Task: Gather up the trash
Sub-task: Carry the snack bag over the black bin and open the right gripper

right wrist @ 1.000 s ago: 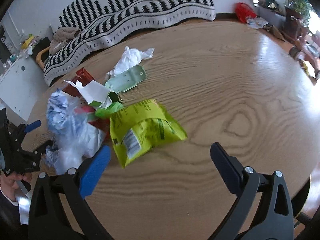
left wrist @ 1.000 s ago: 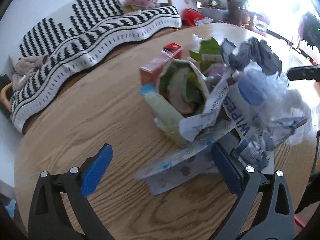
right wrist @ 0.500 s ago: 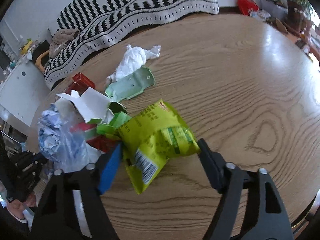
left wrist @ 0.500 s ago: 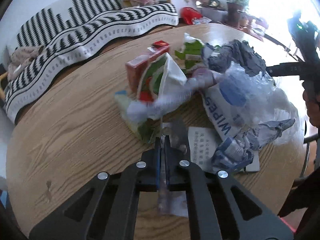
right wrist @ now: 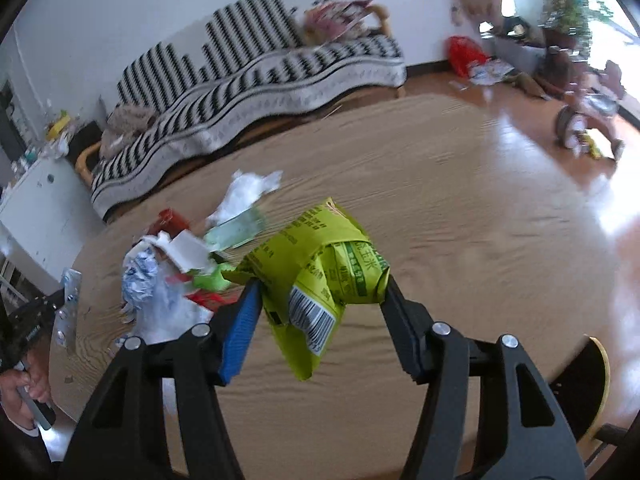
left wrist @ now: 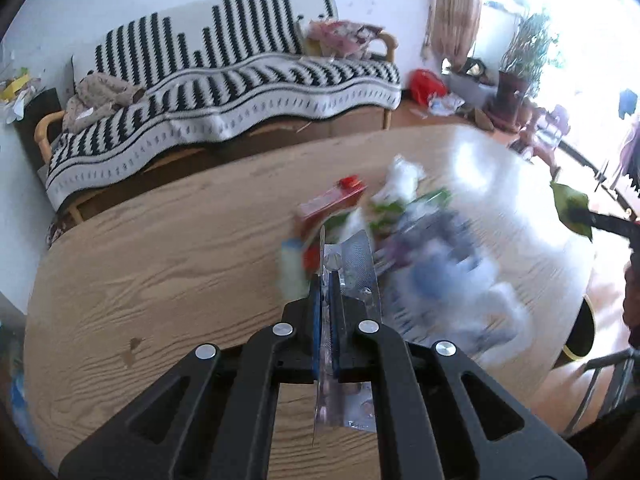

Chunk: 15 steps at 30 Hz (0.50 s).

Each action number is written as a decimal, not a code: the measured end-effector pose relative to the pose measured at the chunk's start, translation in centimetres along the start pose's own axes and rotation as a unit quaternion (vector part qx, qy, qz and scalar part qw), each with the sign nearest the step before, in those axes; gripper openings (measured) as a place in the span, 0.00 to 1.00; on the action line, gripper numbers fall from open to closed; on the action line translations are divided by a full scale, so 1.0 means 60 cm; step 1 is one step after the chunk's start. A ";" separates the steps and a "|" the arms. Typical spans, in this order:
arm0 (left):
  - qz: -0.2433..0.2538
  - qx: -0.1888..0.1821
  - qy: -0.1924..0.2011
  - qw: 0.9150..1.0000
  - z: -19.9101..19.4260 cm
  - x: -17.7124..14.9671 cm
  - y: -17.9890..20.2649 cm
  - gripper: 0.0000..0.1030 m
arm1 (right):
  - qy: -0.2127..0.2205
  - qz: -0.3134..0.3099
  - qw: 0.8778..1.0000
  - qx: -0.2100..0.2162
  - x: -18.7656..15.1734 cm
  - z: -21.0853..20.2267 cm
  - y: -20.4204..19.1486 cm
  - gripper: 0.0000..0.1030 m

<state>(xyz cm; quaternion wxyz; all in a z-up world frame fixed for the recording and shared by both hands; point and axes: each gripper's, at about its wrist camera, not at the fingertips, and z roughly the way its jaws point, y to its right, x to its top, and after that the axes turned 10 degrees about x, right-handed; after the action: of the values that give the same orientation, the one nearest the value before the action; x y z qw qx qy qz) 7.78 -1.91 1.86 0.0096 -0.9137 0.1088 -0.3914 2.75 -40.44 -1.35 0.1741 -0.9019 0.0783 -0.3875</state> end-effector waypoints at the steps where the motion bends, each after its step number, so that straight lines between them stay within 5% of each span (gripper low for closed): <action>1: 0.001 -0.006 0.004 1.000 -0.004 0.005 0.014 0.03 | 0.009 0.004 1.000 -0.010 -0.003 -0.025 0.021 0.58; 7: 0.026 -0.087 0.029 0.995 -0.034 0.040 0.210 0.03 | 0.038 0.055 0.993 -0.097 -0.061 -0.168 0.199 0.58; 15: 0.090 -0.202 0.002 0.975 -0.039 0.024 0.509 0.03 | -0.018 0.158 0.975 -0.152 -0.163 -0.234 0.408 0.58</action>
<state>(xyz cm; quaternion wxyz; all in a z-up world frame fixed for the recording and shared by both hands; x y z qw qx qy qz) 1.23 -31.84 1.35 -0.1399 -0.8825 0.2675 -0.3606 -14.31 -64.02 -8.11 0.0957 -0.9008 0.2749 -0.3223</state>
